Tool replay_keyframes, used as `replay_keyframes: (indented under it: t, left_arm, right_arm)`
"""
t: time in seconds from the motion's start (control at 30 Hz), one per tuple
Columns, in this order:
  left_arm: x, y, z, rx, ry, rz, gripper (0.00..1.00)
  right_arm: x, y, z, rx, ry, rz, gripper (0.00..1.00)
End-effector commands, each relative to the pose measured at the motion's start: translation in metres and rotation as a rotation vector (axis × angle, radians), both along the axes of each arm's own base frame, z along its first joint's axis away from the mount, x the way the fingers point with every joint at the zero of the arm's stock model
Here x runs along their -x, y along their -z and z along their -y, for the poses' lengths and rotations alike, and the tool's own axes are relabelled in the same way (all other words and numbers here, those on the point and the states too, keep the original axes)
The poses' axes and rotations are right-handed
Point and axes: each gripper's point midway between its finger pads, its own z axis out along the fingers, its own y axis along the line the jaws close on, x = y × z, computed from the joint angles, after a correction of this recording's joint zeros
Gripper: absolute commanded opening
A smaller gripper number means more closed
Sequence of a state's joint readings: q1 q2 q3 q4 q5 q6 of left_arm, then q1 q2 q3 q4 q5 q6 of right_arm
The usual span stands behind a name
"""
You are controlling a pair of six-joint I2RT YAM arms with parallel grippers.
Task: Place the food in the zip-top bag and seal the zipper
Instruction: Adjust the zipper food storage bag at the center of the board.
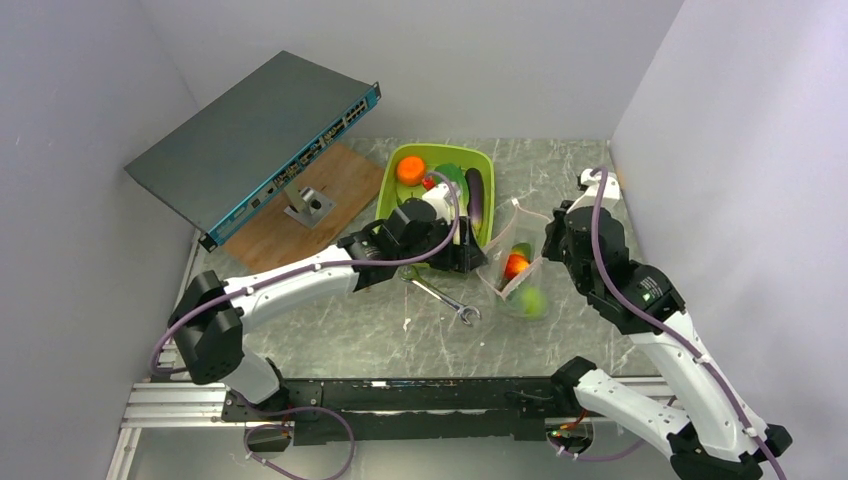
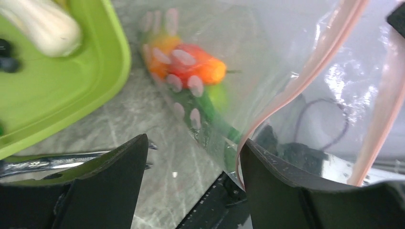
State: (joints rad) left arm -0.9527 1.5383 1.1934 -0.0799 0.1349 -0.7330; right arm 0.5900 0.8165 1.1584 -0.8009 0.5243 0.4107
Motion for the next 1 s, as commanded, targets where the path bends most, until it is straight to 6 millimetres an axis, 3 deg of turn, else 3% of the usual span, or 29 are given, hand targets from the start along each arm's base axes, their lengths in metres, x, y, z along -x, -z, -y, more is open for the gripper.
replay_keyframes:
  t: [0.0,0.17,0.33,0.43,0.5,0.63,0.77,0.97]
  left_arm:
    - [-0.029,-0.011,-0.033,-0.102,-0.166,0.150,0.74]
    - [-0.063,0.008,-0.066,-0.251,-0.337,0.203,0.75]
    - [-0.090,0.035,-0.089,-0.313,-0.408,0.138,0.77]
    - [-0.102,0.048,-0.098,-0.286,-0.425,0.079,0.76]
    - [-0.103,0.049,-0.093,-0.239,-0.393,0.062,0.77]
    - [-0.076,0.022,-0.053,-0.072,-0.124,0.103,0.74]
    - [-0.037,-0.016,-0.018,0.109,0.079,0.161,0.70]
    - [0.011,-0.051,0.011,0.239,0.253,0.164,0.69]
  right_arm:
    - [0.008,-0.017,0.027,0.042,0.098,0.046,0.00]
    - [0.017,-0.034,0.046,0.042,0.164,0.099,0.00]
    - [0.025,-0.047,0.060,0.063,0.205,0.124,0.00]
    - [0.028,-0.051,0.069,0.089,0.236,0.130,0.00]
    - [0.029,-0.053,0.073,0.103,0.245,0.136,0.00]
    - [0.023,-0.050,0.067,0.112,0.229,0.139,0.00]
    - [0.010,-0.042,0.043,0.060,0.152,0.124,0.00]
    - [-0.002,-0.030,0.014,0.010,0.060,0.077,0.00]
